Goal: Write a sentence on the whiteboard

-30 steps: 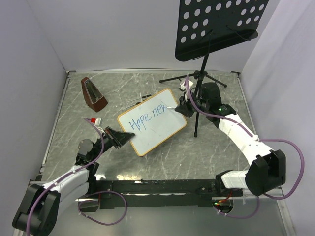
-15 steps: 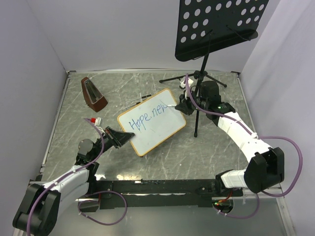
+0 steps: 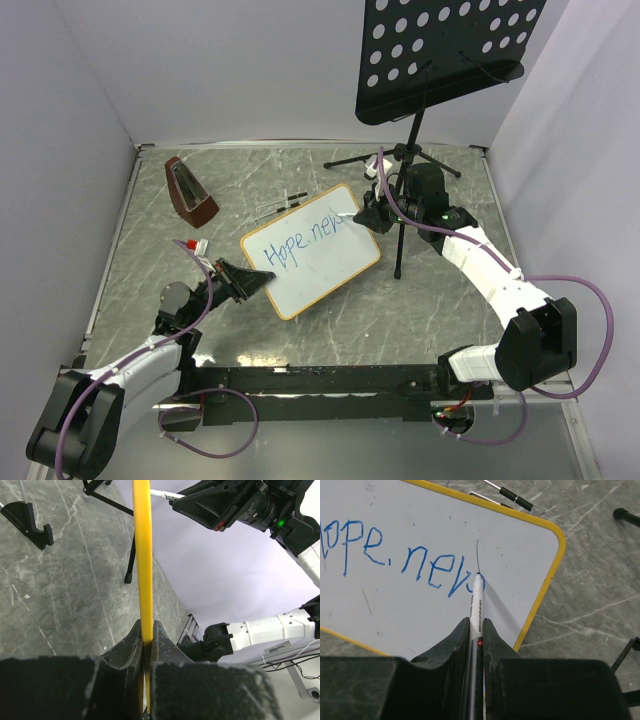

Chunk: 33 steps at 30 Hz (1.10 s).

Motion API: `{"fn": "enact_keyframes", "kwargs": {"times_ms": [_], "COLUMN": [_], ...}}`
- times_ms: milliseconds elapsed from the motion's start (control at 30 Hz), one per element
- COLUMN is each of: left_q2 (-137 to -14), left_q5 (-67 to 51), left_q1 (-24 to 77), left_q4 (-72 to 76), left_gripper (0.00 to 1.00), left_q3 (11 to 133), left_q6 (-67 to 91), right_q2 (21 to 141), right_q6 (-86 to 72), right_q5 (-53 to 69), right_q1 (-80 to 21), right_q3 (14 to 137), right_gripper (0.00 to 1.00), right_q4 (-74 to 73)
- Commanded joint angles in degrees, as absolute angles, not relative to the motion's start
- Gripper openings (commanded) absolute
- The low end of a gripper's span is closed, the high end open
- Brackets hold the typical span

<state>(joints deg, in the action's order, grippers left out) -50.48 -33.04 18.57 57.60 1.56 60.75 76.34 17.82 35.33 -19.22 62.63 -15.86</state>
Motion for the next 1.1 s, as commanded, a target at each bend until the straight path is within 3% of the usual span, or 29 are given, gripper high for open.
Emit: {"fn": "enact_keyframes", "kwargs": {"times_ms": [0, 667, 1067], "left_q2": [-48.8, -47.6, -48.2], "left_q5": [-33.7, -31.9, -32.6], "left_q1": [18.5, 18.3, 18.0], "left_q4": [67.2, 66.7, 66.8], "left_gripper": [0.01, 0.01, 0.01], "left_q3": [0.9, 0.8, 0.3], "left_q6": [61.4, 61.5, 61.3], "right_q2": [77.0, 74.3, 73.9], "right_q6": [18.1, 20.0, 18.2], "right_q5": [38.1, 35.7, 36.8], "right_q1": [-18.8, -18.5, -16.7], "right_q3": [64.3, 60.1, 64.4], "right_gripper": [0.0, 0.0, 0.0], "right_q4": [-15.6, -18.0, -15.2]}}
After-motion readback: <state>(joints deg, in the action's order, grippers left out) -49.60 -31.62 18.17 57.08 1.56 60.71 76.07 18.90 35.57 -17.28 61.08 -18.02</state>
